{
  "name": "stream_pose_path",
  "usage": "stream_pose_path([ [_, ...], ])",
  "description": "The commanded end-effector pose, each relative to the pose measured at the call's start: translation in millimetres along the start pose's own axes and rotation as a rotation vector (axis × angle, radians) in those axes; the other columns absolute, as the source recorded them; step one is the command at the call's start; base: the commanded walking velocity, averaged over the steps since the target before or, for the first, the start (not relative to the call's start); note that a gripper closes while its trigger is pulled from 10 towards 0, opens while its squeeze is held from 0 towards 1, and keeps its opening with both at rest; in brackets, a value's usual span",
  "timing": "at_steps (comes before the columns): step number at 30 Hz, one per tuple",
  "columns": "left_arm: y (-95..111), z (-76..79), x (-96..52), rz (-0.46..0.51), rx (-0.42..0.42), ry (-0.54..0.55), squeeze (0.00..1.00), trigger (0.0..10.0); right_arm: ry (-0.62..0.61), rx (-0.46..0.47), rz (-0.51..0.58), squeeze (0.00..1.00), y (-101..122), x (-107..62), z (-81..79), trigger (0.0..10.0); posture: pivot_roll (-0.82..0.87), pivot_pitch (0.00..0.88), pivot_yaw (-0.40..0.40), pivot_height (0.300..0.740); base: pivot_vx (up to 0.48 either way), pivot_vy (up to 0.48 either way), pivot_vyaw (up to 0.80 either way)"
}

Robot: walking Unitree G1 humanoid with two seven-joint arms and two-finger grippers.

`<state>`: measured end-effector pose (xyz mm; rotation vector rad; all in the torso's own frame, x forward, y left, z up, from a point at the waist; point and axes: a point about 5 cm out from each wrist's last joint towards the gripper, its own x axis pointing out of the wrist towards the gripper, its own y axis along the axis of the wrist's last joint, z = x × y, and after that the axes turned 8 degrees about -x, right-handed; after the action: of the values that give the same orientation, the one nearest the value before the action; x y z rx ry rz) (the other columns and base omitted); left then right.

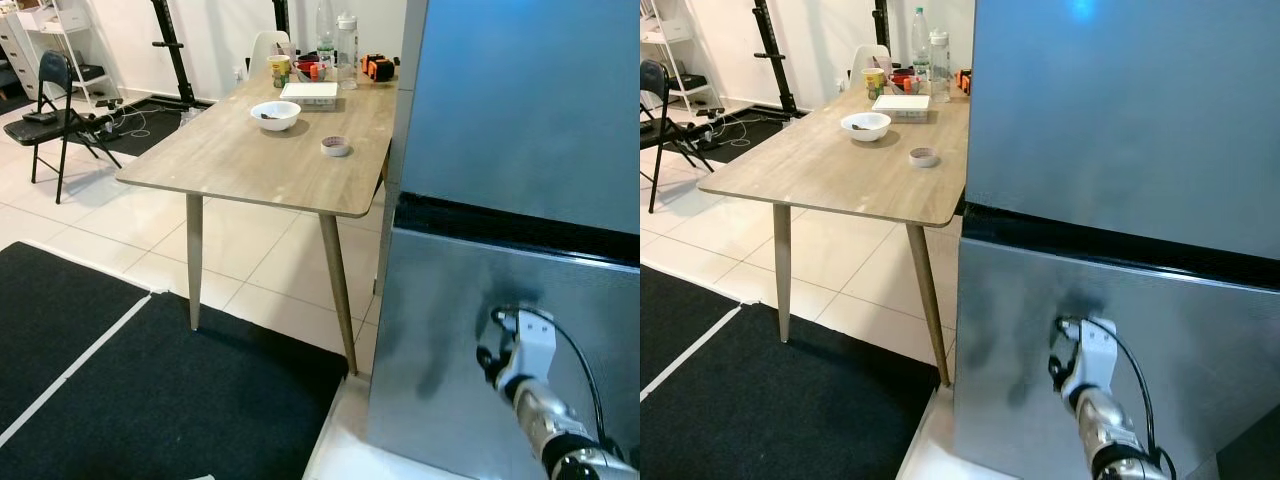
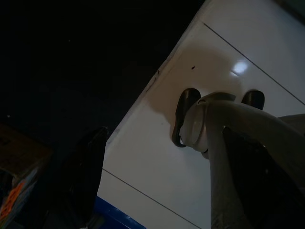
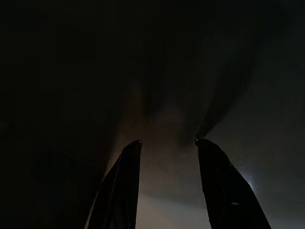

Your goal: Restocking fridge

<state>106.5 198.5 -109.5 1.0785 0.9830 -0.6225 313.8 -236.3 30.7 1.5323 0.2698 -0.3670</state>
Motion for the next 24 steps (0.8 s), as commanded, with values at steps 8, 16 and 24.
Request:
stream_pose_path([
  [8,-6,-4.1,-1.6,-0.02,-0.012,0.011,0.0,10.0,0.012,-0.088,0.047,0.0,10,2.5,-5.6,10.0,-0.06,0.0,0.006,0.74,0.0,0.0,0.0],
  [16,-6,-4.5,-1.7,-0.02,-0.013,0.014,0.0,10.0,0.08,-0.219,-0.219,0.0,-57,-18.7,-11.4,10.0,-0.06,0.0,0.005,0.74,0.0,0.0,0.0],
  [24,-4,-7.7,-1.8,-0.016,0.006,0.032,0.0,10.0,0.07,-0.249,-0.643,0.0,-169,-95.2,0.7,10.0,-0.06,0.0,0.013,0.74,0.0,0.0,0.0],
])
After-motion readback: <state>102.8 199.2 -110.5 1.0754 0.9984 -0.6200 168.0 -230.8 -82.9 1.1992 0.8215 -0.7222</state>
